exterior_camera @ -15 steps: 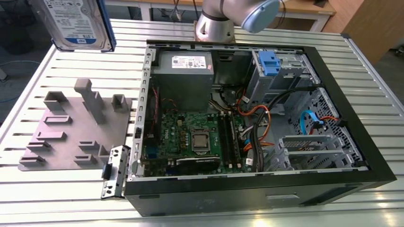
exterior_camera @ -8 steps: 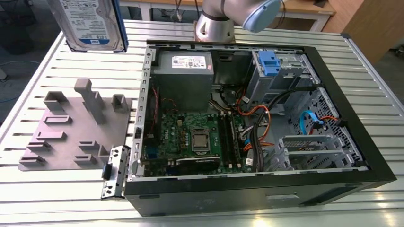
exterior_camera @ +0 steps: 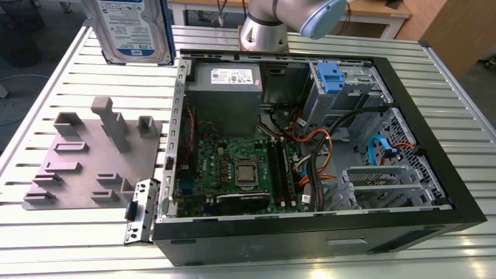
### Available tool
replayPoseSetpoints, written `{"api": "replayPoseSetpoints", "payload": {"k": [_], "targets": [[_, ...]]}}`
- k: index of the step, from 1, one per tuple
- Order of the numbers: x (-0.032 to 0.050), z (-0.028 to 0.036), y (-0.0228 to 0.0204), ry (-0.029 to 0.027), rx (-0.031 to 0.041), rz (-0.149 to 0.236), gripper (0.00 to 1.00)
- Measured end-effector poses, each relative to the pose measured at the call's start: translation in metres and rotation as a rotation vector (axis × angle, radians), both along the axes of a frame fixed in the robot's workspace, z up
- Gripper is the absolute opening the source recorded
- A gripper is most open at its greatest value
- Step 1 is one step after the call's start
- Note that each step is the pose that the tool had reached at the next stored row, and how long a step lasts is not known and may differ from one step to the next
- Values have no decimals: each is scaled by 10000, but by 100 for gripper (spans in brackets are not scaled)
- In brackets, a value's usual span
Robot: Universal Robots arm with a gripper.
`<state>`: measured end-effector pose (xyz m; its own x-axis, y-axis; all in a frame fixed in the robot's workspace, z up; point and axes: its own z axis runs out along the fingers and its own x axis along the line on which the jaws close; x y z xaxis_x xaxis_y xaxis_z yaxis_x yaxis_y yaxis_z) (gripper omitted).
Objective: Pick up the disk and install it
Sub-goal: 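Pick up the disk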
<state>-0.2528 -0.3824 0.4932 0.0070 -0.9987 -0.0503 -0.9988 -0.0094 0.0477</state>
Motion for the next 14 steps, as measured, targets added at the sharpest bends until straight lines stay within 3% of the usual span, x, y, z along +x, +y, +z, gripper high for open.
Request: {"api": "replayPoseSetpoints", "payload": {"k": [14], "targets": [[618, -13, 0, 4, 1, 1, 35]]}}
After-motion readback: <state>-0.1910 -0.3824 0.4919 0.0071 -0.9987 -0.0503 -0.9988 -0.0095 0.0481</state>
